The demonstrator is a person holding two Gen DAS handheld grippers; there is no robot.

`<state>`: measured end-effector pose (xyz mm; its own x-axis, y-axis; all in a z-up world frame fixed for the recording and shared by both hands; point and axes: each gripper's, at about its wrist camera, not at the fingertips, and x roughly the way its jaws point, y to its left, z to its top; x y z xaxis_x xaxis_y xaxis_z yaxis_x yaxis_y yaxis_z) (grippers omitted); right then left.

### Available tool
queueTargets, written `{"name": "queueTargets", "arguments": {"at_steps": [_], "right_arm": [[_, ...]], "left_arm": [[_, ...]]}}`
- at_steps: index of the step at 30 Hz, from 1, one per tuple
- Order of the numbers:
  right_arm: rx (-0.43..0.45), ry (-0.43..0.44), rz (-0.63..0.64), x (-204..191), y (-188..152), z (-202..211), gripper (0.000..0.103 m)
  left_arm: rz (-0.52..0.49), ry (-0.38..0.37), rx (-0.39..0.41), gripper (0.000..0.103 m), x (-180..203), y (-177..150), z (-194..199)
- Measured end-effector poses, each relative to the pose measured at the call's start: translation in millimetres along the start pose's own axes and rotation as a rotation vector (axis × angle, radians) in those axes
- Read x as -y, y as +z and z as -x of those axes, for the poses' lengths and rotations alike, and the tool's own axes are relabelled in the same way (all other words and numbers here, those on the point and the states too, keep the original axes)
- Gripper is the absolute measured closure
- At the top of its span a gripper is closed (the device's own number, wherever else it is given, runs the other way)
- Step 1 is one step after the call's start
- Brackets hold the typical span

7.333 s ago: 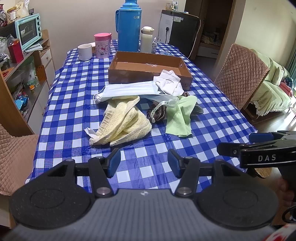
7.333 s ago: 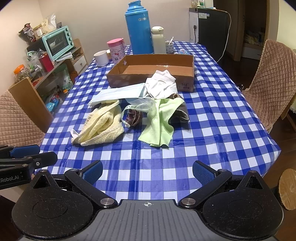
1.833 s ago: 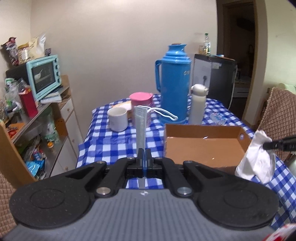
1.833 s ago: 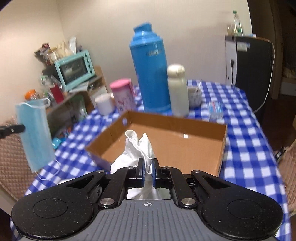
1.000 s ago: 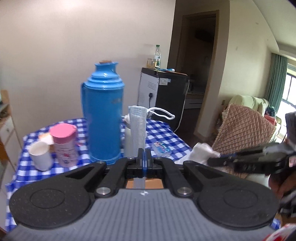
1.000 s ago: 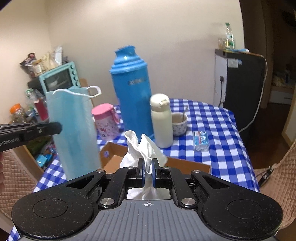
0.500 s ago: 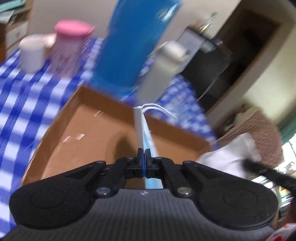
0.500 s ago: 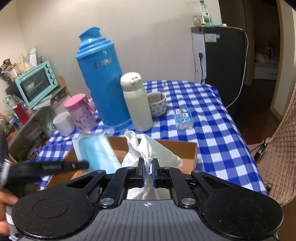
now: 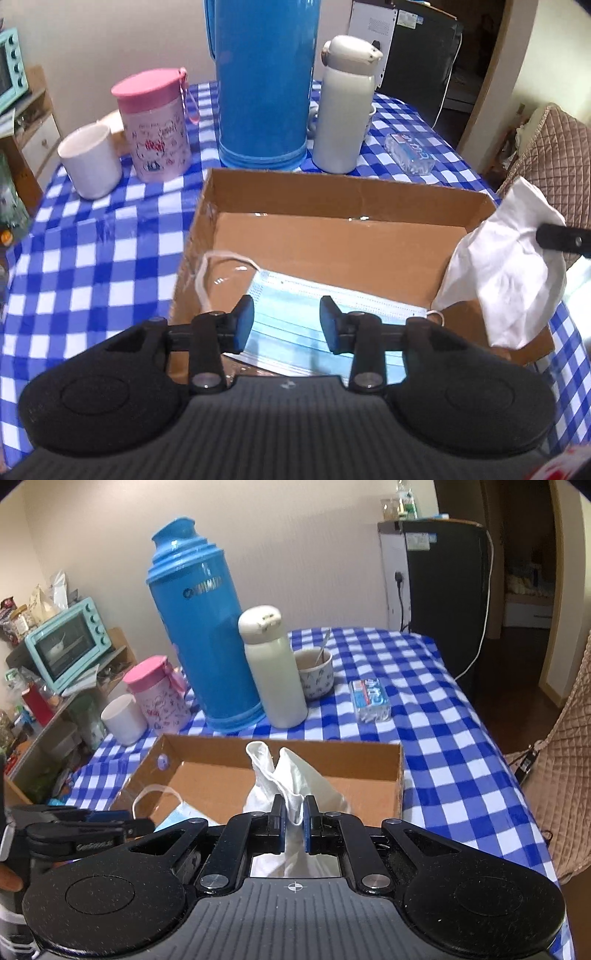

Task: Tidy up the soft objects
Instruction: 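Lower the mask into the cardboard box with left tool while right tool releases white cloth there, then move both tools back from the box toward the remaining pile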

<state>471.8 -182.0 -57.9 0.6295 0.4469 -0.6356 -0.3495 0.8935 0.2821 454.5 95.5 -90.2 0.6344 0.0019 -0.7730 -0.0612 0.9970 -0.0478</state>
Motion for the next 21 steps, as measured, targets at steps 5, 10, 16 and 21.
{"name": "queueTargets", "arguments": {"at_steps": [5, 10, 16, 21], "right_arm": [[0.011, 0.005, -0.004, 0.0, 4.2, 0.0, 0.058], [0.039, -0.003, 0.020, -2.3, 3.7, 11.2, 0.043], [-0.002, -0.002, 0.006, 1.8, -8.3, 24.5, 0.042], [-0.034, -0.010, -0.009, 4.2, -24.6, 39.1, 0.042]], "left_arm": [[-0.028, 0.002, 0.024, 0.066, -0.1, 3.0, 17.0], [-0.047, 0.010, 0.042, 0.063, -1.6, -0.1, 37.1], [-0.061, 0.020, 0.059, 0.055, -3.7, -9.2, 63.7], [-0.049, 0.023, 0.059, 0.054, -7.8, -18.0, 82.0]]}}
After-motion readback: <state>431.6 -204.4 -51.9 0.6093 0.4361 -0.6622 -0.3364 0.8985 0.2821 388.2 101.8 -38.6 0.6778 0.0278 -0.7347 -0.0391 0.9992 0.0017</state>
